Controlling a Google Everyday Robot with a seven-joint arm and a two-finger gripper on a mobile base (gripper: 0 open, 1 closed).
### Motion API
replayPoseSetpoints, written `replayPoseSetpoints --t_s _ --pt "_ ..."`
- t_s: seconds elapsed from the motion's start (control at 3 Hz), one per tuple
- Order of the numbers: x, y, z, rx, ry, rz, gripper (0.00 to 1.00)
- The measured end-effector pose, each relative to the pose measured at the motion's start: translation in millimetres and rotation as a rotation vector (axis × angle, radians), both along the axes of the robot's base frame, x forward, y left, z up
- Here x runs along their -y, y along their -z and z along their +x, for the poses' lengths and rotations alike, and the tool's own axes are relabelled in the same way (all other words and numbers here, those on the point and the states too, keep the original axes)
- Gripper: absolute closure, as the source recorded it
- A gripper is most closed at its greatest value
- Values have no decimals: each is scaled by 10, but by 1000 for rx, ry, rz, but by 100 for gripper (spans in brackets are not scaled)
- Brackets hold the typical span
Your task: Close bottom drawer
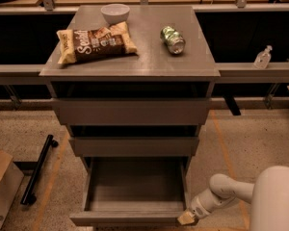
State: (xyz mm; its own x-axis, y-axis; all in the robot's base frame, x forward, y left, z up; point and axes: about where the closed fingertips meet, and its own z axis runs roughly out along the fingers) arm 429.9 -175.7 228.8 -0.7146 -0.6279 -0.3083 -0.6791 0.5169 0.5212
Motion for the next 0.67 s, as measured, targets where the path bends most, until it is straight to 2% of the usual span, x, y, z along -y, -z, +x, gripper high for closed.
replayPoseSetpoints --t_s 0.33,0.67 --pt "91 139 -60 -33 28 -1 100" --pt "153 353 -29 -83 32 -4 100"
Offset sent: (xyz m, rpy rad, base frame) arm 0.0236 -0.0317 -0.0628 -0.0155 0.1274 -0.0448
